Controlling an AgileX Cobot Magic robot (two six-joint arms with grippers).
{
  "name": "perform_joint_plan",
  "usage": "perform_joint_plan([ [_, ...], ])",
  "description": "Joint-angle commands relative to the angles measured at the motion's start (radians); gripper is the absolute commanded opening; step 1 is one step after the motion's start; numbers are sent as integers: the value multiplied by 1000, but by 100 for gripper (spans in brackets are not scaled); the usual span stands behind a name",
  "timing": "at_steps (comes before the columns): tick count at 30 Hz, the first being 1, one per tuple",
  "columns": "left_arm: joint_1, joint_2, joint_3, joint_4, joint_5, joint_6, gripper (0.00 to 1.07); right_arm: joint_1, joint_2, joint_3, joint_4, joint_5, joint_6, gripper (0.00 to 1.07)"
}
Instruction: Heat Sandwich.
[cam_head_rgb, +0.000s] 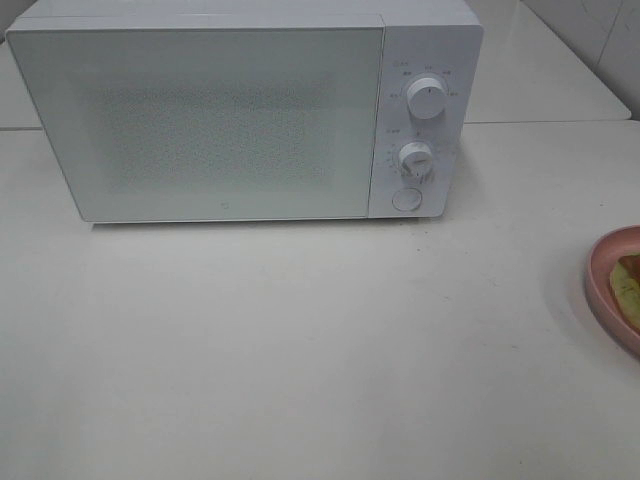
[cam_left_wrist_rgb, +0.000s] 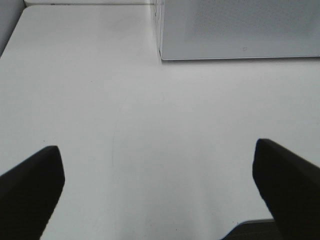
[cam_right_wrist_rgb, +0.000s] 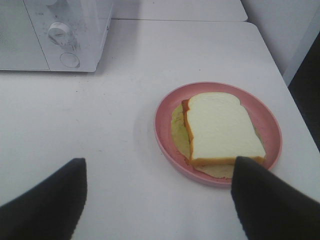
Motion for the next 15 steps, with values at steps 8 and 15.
perform_joint_plan([
  [8,3,-34,2,3,-15,-7,98,-6,-28,0,1,-5,-3,76],
  [15,3,-33,2,3,-15,-7,98,-6,-28,0,1,-5,-3,76],
])
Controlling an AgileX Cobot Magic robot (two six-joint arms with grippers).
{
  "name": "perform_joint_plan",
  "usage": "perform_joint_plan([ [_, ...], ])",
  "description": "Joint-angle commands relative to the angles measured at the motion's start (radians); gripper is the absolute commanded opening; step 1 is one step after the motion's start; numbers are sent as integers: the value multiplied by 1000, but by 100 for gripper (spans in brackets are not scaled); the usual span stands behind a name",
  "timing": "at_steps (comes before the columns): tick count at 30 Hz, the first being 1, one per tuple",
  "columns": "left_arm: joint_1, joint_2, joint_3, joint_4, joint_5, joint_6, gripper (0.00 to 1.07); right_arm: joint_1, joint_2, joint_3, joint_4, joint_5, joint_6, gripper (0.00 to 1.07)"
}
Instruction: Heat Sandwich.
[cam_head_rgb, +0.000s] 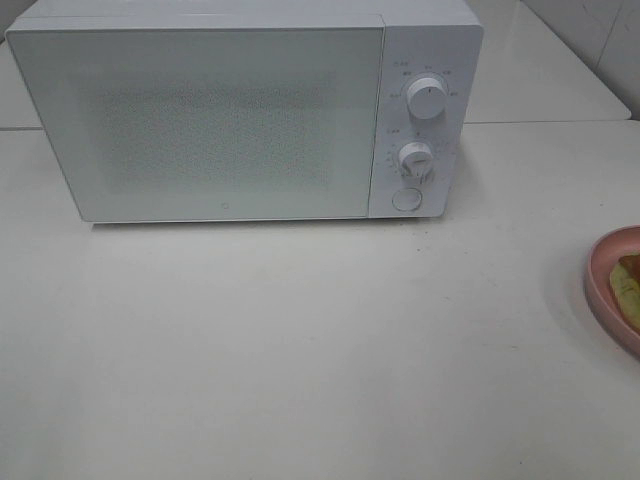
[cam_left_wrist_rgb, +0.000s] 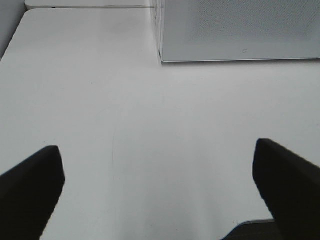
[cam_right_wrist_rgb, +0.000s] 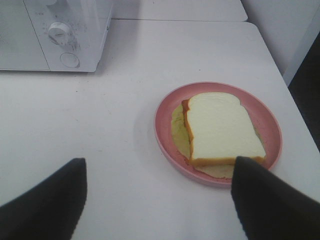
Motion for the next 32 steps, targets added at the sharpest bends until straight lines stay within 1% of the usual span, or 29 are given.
perform_joint_plan([
  [1,3,-24,2,2,-13,-7,98,-6,-28,0,1,-5,-4,76],
  [32,3,-24,2,2,-13,-7,98,-6,-28,0,1,-5,-5,76],
])
